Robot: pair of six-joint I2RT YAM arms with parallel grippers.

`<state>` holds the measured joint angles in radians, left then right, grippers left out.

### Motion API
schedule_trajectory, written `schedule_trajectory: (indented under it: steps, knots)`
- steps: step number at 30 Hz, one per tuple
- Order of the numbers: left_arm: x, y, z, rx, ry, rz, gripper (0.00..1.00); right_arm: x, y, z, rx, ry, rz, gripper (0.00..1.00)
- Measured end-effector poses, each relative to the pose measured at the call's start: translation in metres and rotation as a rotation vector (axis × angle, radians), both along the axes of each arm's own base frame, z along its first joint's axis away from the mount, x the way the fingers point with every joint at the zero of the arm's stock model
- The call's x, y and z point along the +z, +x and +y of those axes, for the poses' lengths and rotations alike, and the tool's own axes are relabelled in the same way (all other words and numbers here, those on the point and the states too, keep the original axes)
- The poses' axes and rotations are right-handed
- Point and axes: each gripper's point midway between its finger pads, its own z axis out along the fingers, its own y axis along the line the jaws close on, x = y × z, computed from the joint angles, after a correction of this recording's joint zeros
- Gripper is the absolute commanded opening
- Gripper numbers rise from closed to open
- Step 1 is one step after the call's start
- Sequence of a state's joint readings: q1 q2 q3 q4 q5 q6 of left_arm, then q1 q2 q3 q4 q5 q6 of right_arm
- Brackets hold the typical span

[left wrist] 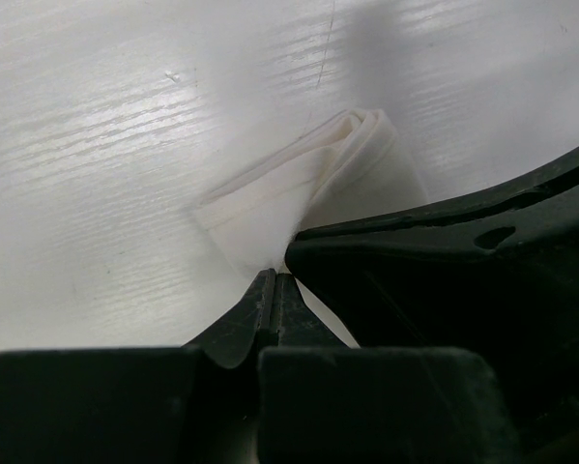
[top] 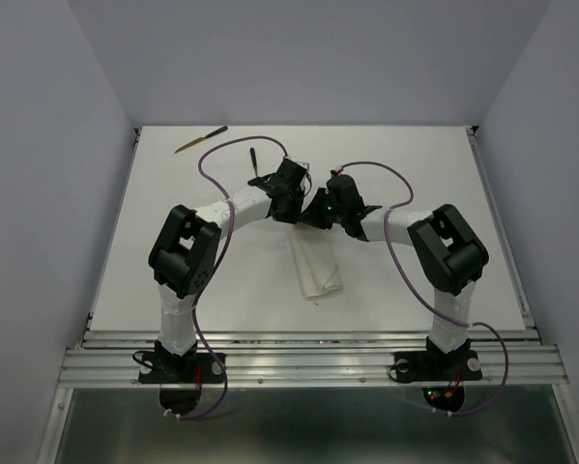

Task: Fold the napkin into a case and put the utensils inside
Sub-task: Grasp the top corner of the smaller rectangle folded napkin from the folded napkin.

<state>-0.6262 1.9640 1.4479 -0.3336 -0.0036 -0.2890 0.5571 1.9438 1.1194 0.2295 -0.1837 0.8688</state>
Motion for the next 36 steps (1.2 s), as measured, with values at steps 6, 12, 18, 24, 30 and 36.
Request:
schedule_trajectory:
  steps: [6, 12, 18, 24, 30, 36]
  knots:
    - [0.0, 0.0, 0.0, -0.004, -0.012, 0.009, 0.0, -0.001, 0.002, 0.001, -0.001, 0.007, -0.008, 0.11]
    - [0.0, -0.001, -0.001, -0.009, -0.022, 0.015, 0.0, -0.01, 0.003, 0.002, -0.004, 0.005, 0.004, 0.11]
    - [0.0, -0.002, -0.002, -0.014, -0.029, 0.02, 0.0, -0.017, 0.003, 0.002, -0.006, 0.003, 0.013, 0.1]
    - [0.001, -0.002, -0.003, -0.017, -0.038, 0.027, 0.0, -0.021, 0.004, 0.003, -0.008, 0.004, 0.017, 0.1]
    - [0.001, -0.003, -0.003, -0.021, -0.043, 0.03, 0.0, -0.02, 0.01, 0.004, -0.028, 0.008, 0.015, 0.1]
    - [0.001, 0.0, -0.001, -0.018, -0.047, 0.026, 0.0, -0.02, 0.02, 0.006, -0.056, 0.006, 0.023, 0.1]
